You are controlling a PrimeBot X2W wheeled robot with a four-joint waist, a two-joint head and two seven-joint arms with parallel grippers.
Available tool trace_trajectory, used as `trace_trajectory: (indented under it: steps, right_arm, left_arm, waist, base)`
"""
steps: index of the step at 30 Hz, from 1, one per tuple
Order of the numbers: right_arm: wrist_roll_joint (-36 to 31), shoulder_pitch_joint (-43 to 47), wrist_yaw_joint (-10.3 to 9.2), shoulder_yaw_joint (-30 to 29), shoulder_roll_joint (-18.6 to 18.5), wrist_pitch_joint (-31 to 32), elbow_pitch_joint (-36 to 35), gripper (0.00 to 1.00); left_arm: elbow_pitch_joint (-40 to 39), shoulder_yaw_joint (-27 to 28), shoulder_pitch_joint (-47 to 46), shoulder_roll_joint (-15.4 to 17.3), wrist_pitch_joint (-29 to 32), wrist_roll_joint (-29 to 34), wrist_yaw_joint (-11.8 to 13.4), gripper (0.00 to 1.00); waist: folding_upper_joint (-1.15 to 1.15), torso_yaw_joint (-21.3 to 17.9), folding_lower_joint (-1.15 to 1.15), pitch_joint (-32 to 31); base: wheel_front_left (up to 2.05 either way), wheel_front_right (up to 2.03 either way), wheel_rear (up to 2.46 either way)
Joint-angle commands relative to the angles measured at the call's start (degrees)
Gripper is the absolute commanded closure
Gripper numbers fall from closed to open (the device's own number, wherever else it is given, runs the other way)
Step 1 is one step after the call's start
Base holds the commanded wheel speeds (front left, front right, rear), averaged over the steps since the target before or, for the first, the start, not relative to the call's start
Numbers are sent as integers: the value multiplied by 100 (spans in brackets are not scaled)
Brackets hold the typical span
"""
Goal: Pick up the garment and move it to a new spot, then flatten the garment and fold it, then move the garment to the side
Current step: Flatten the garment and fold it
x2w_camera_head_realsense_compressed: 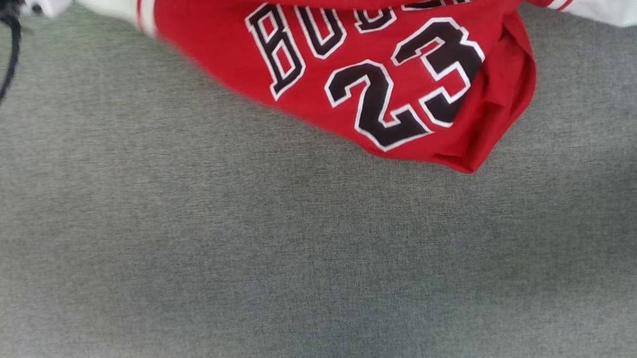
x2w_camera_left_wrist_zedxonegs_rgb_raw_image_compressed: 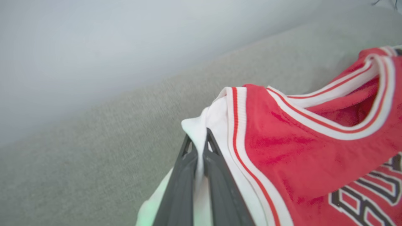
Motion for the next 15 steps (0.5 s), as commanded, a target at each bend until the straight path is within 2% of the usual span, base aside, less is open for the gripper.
trace_trajectory:
  steps: [1, 4, 5, 8, 15]
  right_arm:
    - [29, -78, -30, -112, 18, -231, 43, 100]
    - [56, -276, -30, -373, 67, -655, 175, 100]
    - [56, -276, -30, -373, 67, -655, 175, 100]
    - [-4, -580, -29, -713, 242, -1083, 443, 100]
    - [-634, -1836, -30, -1681, 974, -2244, 1640, 100]
  left_arm:
    - [54, 76, -93, -13, -326, -95, 14, 100]
    - [90, 227, -193, -31, -843, -332, 14, 100]
    - [90, 227, -193, -31, -843, -332, 14, 100]
    - [351, 420, -365, -22, -1401, -431, 14, 100]
    - [1493, 1031, -1133, -422, -2758, -506, 14, 100]
  waist:
    - [0, 6, 0, -142]
    - [0, -2, 0, -241]
    - [0, -2, 0, -241]
    - [0, -28, 0, -258]
    - [0, -119, 0, -196]
  base:
    - [0, 0, 0]
    - [0, 0, 0]
    - [0, 0, 0]
    - [0, 0, 0]
    - [0, 0, 0]
